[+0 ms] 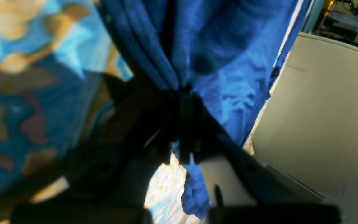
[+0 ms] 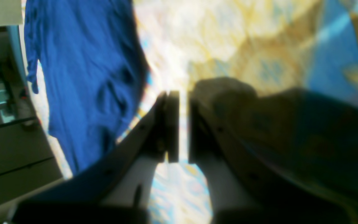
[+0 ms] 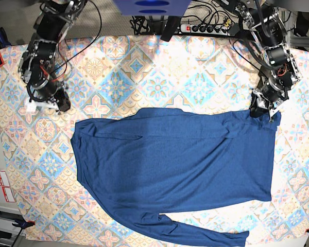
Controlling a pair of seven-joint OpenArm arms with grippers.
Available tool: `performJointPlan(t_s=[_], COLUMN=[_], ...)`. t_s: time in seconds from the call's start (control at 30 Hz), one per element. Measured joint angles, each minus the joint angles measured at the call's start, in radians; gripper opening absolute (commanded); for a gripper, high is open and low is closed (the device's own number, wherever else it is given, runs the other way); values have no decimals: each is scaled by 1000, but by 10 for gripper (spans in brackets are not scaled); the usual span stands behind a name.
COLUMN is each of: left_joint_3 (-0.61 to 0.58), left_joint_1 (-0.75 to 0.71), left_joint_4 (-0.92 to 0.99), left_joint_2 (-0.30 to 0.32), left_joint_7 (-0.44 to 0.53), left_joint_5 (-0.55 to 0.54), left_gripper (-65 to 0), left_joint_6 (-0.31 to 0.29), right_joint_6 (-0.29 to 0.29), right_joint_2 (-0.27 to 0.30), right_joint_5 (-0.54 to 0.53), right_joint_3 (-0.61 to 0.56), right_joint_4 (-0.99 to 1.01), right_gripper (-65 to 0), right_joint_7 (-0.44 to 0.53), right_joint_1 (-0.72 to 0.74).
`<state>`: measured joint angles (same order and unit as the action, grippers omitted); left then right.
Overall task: Fold the T-shirt properly
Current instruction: 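Hold the shirt edge with both grippers and pull it taut outward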
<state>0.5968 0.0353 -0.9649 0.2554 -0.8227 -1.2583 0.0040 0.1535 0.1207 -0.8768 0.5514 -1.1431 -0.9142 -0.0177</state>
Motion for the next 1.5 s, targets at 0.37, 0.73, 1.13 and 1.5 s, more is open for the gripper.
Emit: performJointPlan(t_s=[0.37, 0.73, 1.13, 1.5], left_joint_3=[0, 0, 0, 0], left_joint_1=[-21, -21, -21, -19], left_joint_4=[-57, -69, -69, -69], left_joint_2=[8, 8, 8, 10], left_joint_7=[-1, 0, 0, 0], left_joint_5=[2, 0, 1, 1], left_gripper=[-650, -650, -650, -650], left_joint_6=[7, 3, 6, 3], right_joint_6=[2, 9, 19, 64], right_joint_2=[14, 29, 74, 87], right_joint_5=[-3, 232, 271, 272], right_joint_3=[-154, -243, -312, -361], right_joint_4=[1, 184, 330, 398], right_gripper=[-433, -356, -312, -314], right_joint_7=[-11, -5, 40, 65], right_joint_1=[84, 263, 366, 399])
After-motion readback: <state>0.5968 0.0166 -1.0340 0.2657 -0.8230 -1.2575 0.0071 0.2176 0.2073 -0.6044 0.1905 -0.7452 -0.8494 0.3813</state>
